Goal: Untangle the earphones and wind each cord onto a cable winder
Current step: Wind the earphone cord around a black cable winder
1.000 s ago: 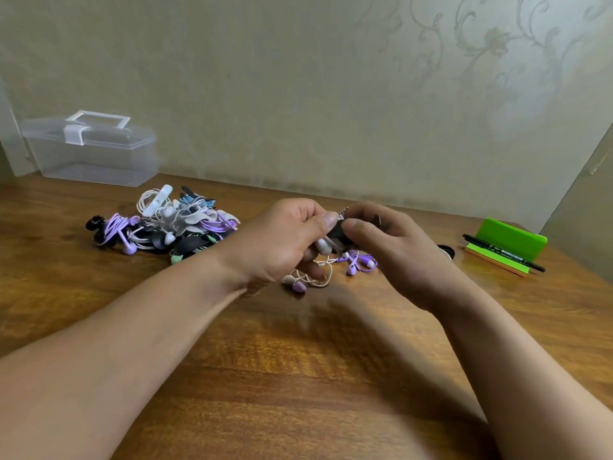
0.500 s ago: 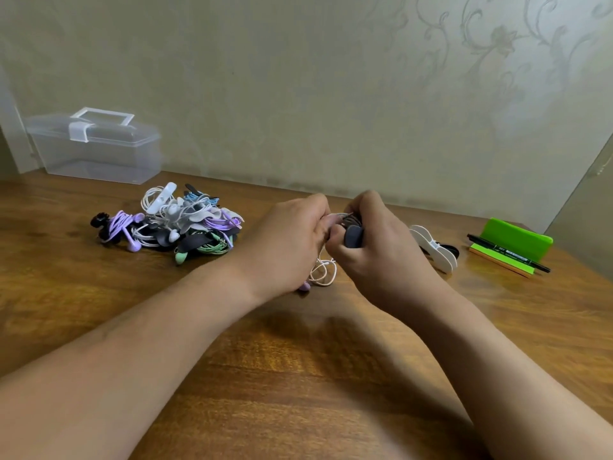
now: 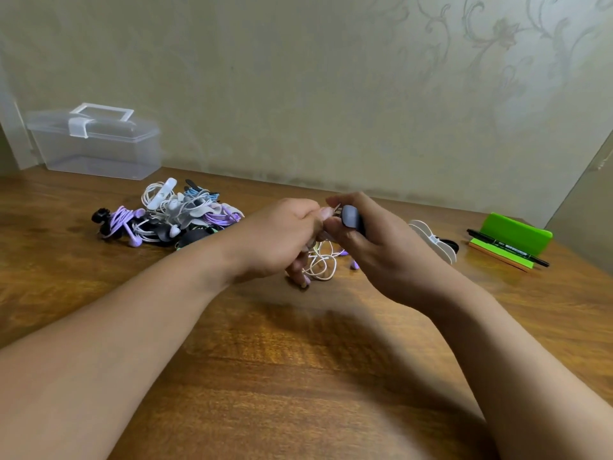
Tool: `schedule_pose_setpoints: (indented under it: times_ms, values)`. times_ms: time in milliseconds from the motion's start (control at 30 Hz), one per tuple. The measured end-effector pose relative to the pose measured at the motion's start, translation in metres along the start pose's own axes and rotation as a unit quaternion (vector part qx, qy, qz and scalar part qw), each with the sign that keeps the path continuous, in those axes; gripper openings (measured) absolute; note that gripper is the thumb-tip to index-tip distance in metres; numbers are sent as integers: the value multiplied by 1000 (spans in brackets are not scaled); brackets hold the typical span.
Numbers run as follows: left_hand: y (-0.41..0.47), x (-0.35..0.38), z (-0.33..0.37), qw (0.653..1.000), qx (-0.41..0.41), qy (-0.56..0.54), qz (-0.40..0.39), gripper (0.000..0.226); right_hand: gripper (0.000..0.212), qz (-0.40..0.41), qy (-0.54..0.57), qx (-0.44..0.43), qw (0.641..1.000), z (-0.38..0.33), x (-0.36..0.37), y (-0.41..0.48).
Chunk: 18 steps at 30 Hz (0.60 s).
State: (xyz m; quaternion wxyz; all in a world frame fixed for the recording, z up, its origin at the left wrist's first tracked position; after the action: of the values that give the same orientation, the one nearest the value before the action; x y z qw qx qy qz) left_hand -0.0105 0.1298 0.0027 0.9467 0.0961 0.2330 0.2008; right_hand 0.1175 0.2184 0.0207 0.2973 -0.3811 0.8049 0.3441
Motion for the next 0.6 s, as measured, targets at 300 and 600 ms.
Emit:
schedule_pose_setpoints:
  times_ms: [300,600]
  values:
    - [-1,-6,2,999,19,20,-23,29,69,-105,154,52,981,15,-13,-7]
    - [-3,-5,14,984,27,171,47,42,56,-68,182,17,981,27,-6,4]
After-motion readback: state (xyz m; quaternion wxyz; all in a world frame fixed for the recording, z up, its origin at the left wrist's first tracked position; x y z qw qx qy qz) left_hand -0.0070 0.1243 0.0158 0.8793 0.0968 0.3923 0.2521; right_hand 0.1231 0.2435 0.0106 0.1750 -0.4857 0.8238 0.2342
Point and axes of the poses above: each hand's wrist, its own y-axis towards the middle knuckle, its own x-axis out of the palm, z = x × y, the point moved 5 cm from there along y, towards the middle knuckle, and after that the axes turned 6 degrees about x, right-handed, at the moved point
